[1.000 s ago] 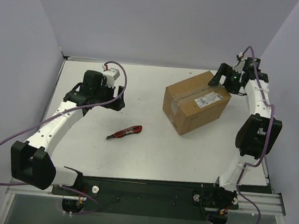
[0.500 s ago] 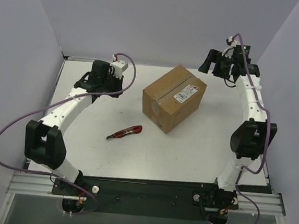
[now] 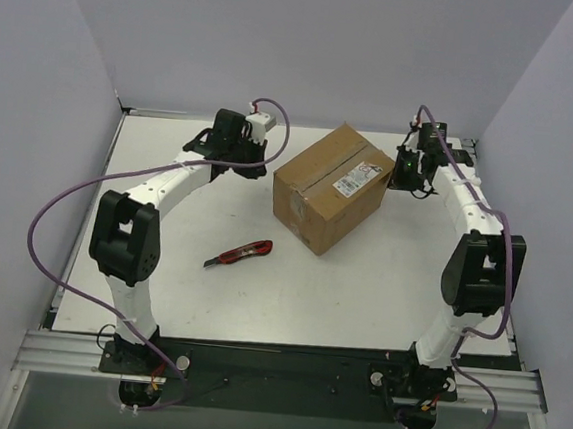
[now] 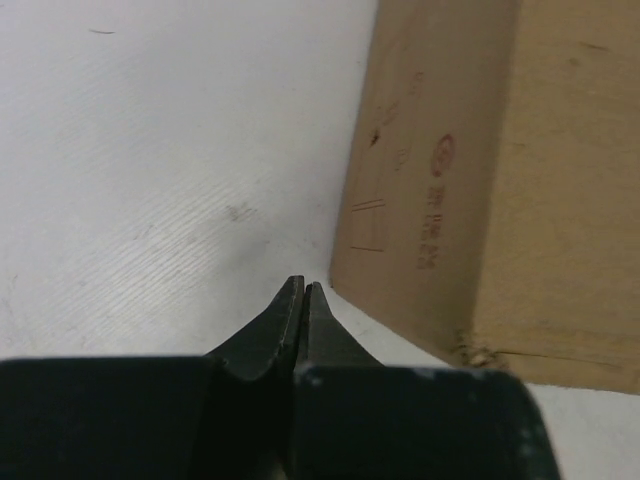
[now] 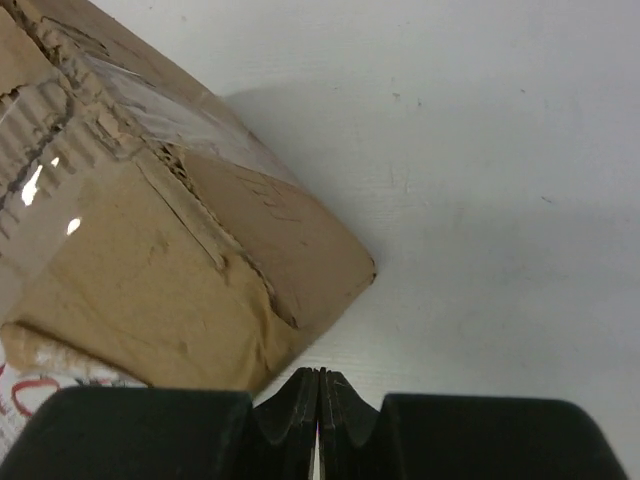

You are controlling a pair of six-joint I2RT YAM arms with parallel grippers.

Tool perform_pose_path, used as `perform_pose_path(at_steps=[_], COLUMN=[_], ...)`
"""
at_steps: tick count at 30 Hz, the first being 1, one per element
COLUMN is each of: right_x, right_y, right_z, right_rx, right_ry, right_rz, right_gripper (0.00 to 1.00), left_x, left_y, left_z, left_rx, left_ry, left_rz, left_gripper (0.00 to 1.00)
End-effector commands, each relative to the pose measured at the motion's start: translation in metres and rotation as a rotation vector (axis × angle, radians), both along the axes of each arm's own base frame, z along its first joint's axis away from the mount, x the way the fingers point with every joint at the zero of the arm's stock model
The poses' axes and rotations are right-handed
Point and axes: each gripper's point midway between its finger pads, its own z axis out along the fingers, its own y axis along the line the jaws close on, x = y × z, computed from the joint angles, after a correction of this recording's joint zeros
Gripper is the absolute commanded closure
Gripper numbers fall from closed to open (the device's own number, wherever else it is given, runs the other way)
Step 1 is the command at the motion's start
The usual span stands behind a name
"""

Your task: Unpack the express box

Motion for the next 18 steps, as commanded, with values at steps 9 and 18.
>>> perform_pose_path(at_steps=[9,18], right_x=[0.082,0.076], right_y=[0.107,0.15], right_z=[0.015,-0.001], right_rx=[-0.107,-0.092], right_ry=[-0.154,-0.14], right_rz=[0.238,0.322], right_gripper=[0.88,0.79], left_x=[-0.073,-0.136], left_y=[-0.03,-0.028], left_z=[0.044,0.032], left_rx=[-0.012,0.099], left_ry=[-0.09,-0.11], left_rz=[-0.288,-0.448], left_gripper=[1.0,1.0])
